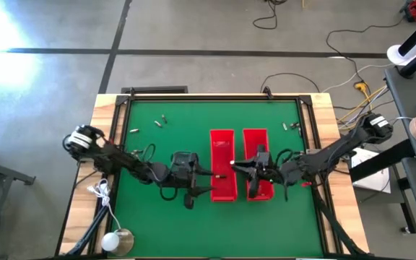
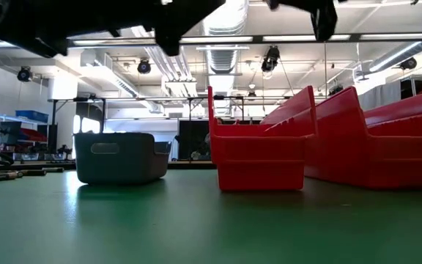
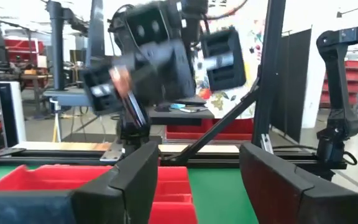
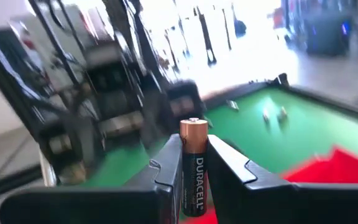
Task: Sort batteries
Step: Put the big black battery into the left red bin
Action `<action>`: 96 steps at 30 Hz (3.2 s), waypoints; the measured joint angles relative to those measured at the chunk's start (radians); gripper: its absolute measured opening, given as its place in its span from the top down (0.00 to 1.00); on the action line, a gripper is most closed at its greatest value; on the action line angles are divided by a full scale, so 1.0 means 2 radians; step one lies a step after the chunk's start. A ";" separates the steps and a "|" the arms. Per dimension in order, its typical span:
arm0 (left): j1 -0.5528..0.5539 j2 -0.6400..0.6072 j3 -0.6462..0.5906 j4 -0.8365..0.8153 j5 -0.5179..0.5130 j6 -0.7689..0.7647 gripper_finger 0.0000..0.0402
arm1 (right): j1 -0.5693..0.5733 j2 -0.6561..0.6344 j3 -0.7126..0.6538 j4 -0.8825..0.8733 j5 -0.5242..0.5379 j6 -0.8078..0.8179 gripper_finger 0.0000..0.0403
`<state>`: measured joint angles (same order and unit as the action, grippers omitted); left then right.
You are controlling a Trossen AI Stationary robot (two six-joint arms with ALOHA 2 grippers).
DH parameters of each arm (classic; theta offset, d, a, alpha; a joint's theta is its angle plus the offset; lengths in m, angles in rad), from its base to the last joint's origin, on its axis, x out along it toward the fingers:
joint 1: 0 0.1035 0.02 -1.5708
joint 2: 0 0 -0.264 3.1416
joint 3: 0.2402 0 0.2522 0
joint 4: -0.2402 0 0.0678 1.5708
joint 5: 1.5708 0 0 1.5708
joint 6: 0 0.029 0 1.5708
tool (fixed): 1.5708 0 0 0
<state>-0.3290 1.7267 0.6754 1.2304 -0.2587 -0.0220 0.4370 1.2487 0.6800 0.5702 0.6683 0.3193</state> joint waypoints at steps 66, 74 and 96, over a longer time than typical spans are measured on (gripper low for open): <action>0.034 0.081 0.091 0.020 0.076 -0.046 0.70 | 0.026 0.079 0.033 0.098 -0.030 -0.116 0.87; 0.034 0.080 0.091 0.028 0.072 -0.048 0.79 | 0.026 0.080 0.033 0.095 -0.031 -0.117 0.87; 0.035 0.077 0.123 -0.049 0.073 -0.079 0.90 | 0.028 0.081 0.033 0.078 -0.032 -0.109 0.87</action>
<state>-0.2588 1.8805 0.9215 1.1323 -0.1123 -0.1794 0.4926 1.4101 0.7464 0.7257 0.6034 0.1003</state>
